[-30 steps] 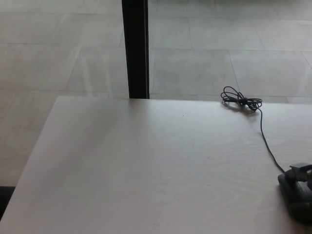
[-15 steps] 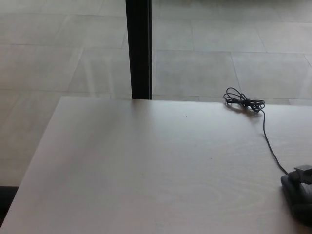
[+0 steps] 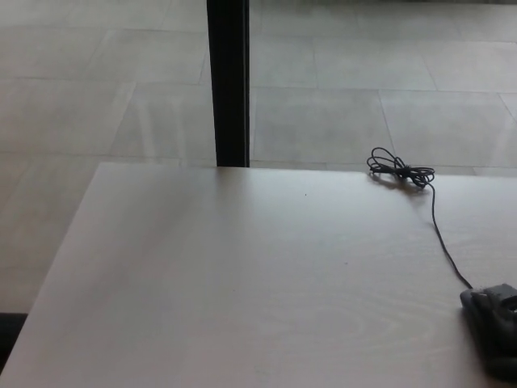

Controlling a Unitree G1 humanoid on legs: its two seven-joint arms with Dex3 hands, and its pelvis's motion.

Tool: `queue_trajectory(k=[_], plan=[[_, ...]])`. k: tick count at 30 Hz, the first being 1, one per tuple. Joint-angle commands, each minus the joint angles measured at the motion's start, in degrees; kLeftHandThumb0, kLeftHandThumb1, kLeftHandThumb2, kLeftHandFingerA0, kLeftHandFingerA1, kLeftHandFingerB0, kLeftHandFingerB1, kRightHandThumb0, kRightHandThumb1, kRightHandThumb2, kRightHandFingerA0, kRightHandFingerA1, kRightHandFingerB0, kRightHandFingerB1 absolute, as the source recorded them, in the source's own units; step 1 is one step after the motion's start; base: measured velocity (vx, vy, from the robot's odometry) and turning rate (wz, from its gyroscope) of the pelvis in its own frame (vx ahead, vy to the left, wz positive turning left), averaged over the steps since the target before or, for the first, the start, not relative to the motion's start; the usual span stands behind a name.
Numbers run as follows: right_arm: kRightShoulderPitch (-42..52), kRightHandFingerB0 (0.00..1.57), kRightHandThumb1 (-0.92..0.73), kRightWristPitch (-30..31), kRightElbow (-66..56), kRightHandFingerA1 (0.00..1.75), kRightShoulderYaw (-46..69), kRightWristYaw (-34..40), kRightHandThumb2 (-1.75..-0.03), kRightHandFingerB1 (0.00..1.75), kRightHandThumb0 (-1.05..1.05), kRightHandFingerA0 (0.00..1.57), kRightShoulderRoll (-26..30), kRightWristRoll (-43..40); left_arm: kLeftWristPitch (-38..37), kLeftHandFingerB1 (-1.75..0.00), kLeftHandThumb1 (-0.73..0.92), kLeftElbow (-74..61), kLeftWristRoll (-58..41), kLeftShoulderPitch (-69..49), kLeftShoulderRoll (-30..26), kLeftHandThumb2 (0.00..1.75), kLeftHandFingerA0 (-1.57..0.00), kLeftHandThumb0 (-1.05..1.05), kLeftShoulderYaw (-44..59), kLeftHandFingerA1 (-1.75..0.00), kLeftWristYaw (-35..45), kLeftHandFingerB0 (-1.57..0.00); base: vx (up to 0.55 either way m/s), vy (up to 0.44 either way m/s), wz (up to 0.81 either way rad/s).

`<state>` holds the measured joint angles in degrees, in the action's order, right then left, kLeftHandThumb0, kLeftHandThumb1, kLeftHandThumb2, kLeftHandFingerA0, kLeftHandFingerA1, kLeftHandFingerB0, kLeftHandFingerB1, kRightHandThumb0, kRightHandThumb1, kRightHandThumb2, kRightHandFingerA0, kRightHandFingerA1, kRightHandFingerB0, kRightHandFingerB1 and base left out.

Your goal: The robot uses its right fingers to click on the left button of the black mouse placed on the table.

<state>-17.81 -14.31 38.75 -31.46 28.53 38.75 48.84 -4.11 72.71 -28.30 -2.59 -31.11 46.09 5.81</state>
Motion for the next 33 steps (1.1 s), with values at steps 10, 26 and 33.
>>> queue_trajectory(k=[10,26,33], plan=[[5.7,0.58,-0.6,5.08,4.77,1.65,-7.92,-4.79,-0.63,0.44,-0.63,0.78,0.1,5.34,-1.04,-0.44,0.92,0.05,-1.08,0.77,-0.89,0.79,-0.59,-0.98,0.78,-0.63,-0.77,-0.45,0.0,0.0,0.0],[4.64,0.58,-0.59,2.95,7.39,1.64,-6.75,-5.16,-0.63,0.44,-0.67,0.83,0.21,1.12,-1.93,-0.43,0.92,-0.42,-0.76,0.45,-0.49,0.87,-0.6,-1.0,0.54,-0.63,-0.56,-0.37,0.0,0.0,0.0],[1.77,0.48,-0.69,5.02,-3.0,1.53,2.8,-17.63,-0.6,0.36,-0.67,0.77,0.69,-11.36,-2.28,-0.42,0.92,0.04,-0.62,-0.04,-0.29,0.85,-0.56,-1.0,0.51,-0.62,-0.29,-0.37,0.0,0.0,0.0]])
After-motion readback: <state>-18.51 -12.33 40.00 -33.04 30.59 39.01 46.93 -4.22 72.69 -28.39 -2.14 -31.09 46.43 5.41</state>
